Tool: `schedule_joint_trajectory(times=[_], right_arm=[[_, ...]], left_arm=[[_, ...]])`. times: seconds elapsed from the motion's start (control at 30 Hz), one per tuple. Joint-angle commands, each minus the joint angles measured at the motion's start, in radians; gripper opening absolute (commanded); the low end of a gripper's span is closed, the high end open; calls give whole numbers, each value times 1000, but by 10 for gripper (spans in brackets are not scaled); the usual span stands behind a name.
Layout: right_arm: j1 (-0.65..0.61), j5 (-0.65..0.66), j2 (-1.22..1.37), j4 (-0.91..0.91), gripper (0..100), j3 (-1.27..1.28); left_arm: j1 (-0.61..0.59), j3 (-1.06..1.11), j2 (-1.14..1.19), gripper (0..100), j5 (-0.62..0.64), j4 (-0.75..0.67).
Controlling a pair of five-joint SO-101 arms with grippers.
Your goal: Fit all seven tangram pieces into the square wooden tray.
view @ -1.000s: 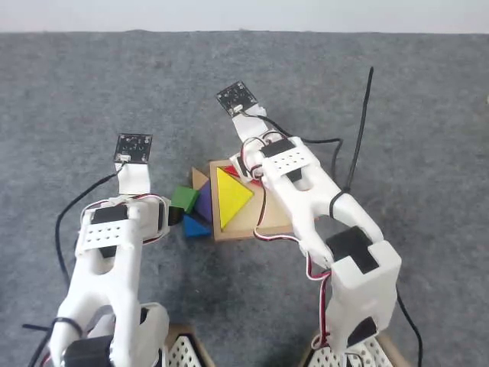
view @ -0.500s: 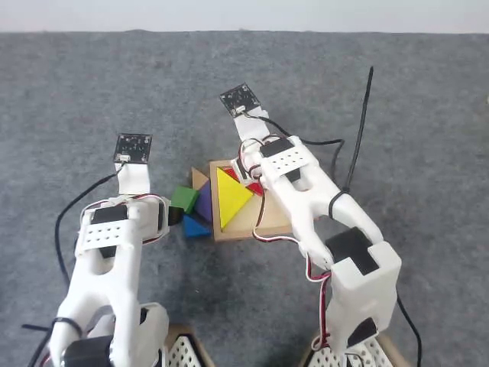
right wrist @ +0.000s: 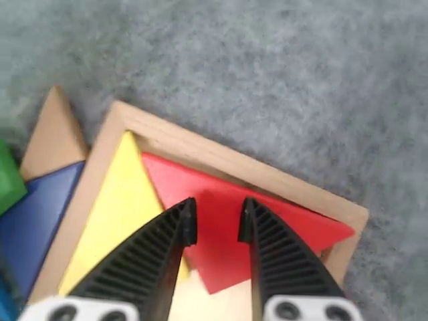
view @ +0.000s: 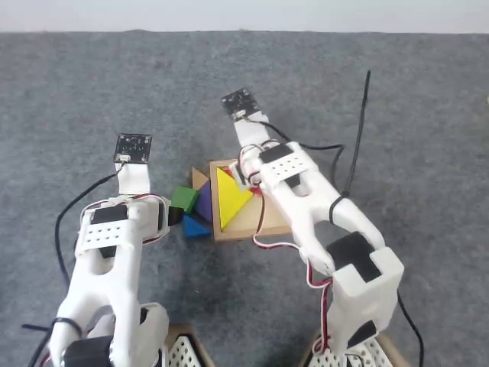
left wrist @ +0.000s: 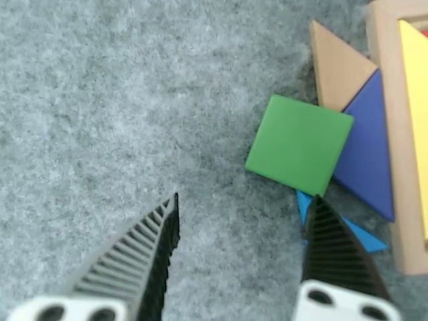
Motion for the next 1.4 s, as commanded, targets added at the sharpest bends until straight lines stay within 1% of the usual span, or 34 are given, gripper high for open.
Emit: schedule_joint_trajectory(times=[0.0, 0.2, 0.3, 0.4, 0.53, 0.63, 0.77, 0.87, 1.03, 1.2, 1.37], right_arm=[[-22, 8, -18, -4, 117, 8], [-19, 3, -35, 35, 117, 8], [38, -26, -119, 33, 117, 6], [91, -23, -197, 41, 117, 12], [139, 2, -173, 33, 117, 26], [131, 18, -94, 31, 117, 18], [74, 21, 4, 24, 117, -3], [38, 21, 8, 35, 117, -6], [31, 12, -1, 71, 117, -25], [41, -11, -168, 73, 117, 26], [87, -3, -475, 73, 117, 226]], left_arm=[[0, -15, -34, 294, 5, -20], [0, -15, -34, 294, 5, -20], [0, -15, -34, 294, 5, -20], [0, -15, -34, 294, 5, -20], [0, -15, -34, 294, 5, -20], [0, -15, -34, 294, 5, -20], [0, -13, -34, 294, 5, -20], [0, -13, -34, 294, 5, -20], [0, -13, -34, 294, 5, -20], [0, -13, -34, 294, 5, -20], [0, -13, -34, 294, 5, -20]])
